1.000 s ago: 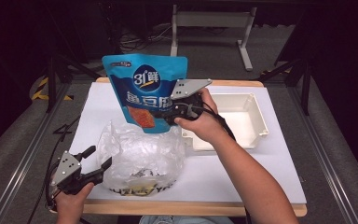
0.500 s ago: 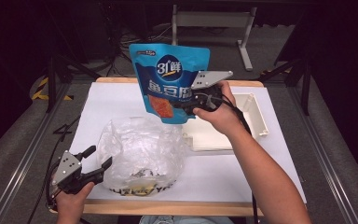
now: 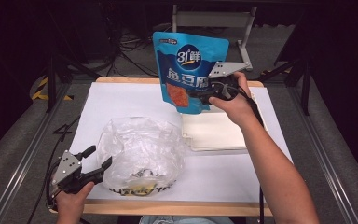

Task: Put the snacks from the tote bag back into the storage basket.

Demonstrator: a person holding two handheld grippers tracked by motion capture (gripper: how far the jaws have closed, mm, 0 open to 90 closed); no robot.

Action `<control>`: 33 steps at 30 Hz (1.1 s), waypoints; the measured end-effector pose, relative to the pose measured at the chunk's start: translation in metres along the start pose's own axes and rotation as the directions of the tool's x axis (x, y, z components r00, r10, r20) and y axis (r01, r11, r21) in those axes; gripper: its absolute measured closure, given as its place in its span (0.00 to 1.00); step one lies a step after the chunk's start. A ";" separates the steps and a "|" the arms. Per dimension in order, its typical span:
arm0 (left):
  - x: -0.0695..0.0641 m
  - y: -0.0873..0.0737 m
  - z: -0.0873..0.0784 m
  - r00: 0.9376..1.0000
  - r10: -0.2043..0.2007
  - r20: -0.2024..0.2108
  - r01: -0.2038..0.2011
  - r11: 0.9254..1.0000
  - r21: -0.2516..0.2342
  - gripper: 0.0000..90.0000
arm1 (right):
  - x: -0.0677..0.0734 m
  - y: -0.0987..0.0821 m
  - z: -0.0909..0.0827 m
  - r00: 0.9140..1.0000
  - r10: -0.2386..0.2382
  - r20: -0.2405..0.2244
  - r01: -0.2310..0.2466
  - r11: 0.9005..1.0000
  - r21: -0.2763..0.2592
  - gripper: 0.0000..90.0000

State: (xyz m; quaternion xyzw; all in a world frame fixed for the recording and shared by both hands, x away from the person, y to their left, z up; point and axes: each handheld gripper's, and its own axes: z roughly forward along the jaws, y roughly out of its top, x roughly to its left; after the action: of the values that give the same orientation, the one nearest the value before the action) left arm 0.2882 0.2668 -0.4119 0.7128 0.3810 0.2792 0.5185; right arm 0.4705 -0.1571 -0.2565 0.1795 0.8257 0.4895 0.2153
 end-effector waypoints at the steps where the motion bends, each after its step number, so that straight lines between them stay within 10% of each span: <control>1: 0.000 0.000 0.001 1.000 -0.004 0.001 0.004 1.000 0.001 0.33 | -0.003 -0.001 -0.001 1.000 0.002 0.005 -0.002 1.000 0.003 0.57; 33: 0.001 -0.001 0.002 1.000 -0.006 -0.001 0.006 1.000 0.007 0.33 | -0.058 -0.053 -0.013 0.990 0.057 0.125 -0.057 0.998 0.000 0.57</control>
State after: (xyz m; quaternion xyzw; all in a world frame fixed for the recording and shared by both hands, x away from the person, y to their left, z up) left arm 0.2900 0.2667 -0.4137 0.7134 0.3843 0.2765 0.5167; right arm 0.5083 -0.2204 -0.2878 0.2339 0.8060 0.4817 0.2522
